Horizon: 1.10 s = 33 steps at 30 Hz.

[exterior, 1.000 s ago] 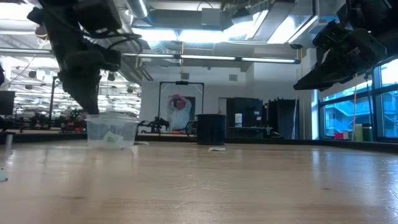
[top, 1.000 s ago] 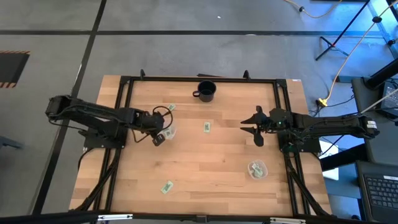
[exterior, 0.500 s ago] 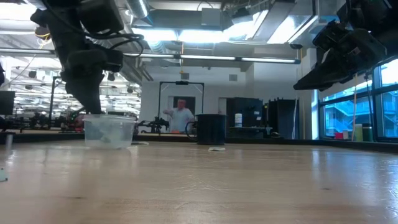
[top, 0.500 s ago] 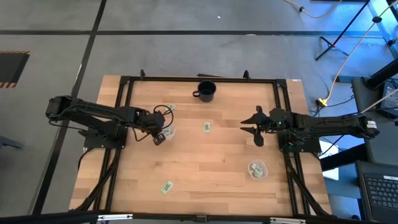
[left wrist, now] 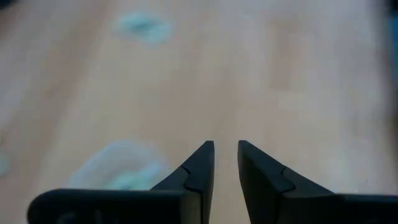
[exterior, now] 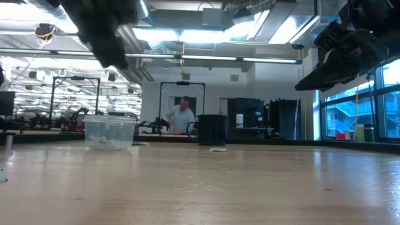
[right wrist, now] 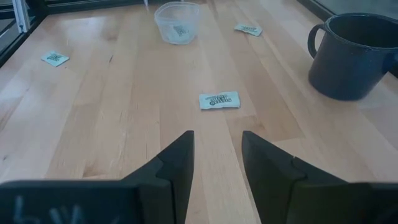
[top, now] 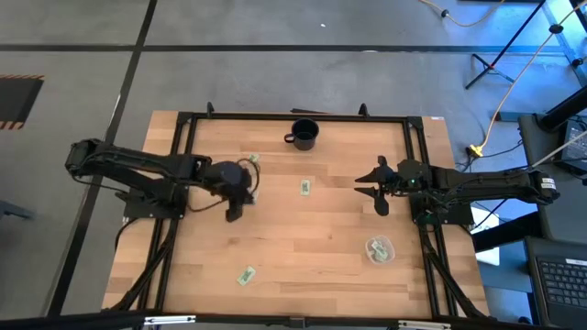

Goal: Pick and place items into bin
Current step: Put the white stevia packet into the top transparent bin

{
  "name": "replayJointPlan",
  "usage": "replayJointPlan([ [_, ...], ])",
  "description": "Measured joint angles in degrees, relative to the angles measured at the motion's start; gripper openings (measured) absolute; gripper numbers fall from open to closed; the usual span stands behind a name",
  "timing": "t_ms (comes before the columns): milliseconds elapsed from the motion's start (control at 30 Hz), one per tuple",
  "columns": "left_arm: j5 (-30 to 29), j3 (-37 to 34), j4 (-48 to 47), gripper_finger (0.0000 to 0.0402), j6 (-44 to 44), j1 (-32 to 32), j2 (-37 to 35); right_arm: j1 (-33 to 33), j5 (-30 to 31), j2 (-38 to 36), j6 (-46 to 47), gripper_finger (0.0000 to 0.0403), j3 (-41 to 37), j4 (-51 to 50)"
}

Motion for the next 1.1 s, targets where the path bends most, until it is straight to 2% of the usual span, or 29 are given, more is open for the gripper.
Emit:
replayJointPlan([
  [67, 5.2, 0.0, 2.5, 0.0067, 5.3, -3.0, 0.1, 0.0, 0.0, 0.0, 0.1, 0.0138, 0.0, 0.0],
  [133, 7.5, 0.0, 5.5, 0.0069, 10.6, -6.4, 0.8, 0.0, 0.0, 0.0, 0.2, 0.0138, 0.0, 0.0],
  [267, 5.5, 0.0, 9.9, 0.0077, 17.2, -12.7, 3.2, 0.0, 0.0, 0.0, 0.3, 0.0138, 0.0, 0.0],
  [433, 1.6, 0.0, 16.9, 0.0094, 12.7, -17.3, 8.1, 0.0, 0.0, 0.0, 0.3, 0.0138, 0.0, -0.1],
  [600, 2.0, 0.0, 22.5, 0.0127, 7.6, -20.0, 13.6, 0.0, 0.0, 0.0, 0.6, 0.0138, 0.0, -0.1],
  [800, 1.6, -0.1, 23.3, 0.0164, 9.3, -22.1, 18.0, 0.0, 0.0, 0.0, 1.8, 0.0138, 0.0, -0.2],
  [933, 1.3, -0.1, 22.7, 0.017, 9.5, -24.7, 19.7, 0.0, 0.0, 0.0, 2.1, 0.0138, 0.0, -0.3],
  [1100, -3.7, 0.1, 22.6, 0.0162, 9.5, -29.3, 22.0, 0.0, 0.0, 0.0, 2.0, 0.0138, 0.0, -0.2],
])
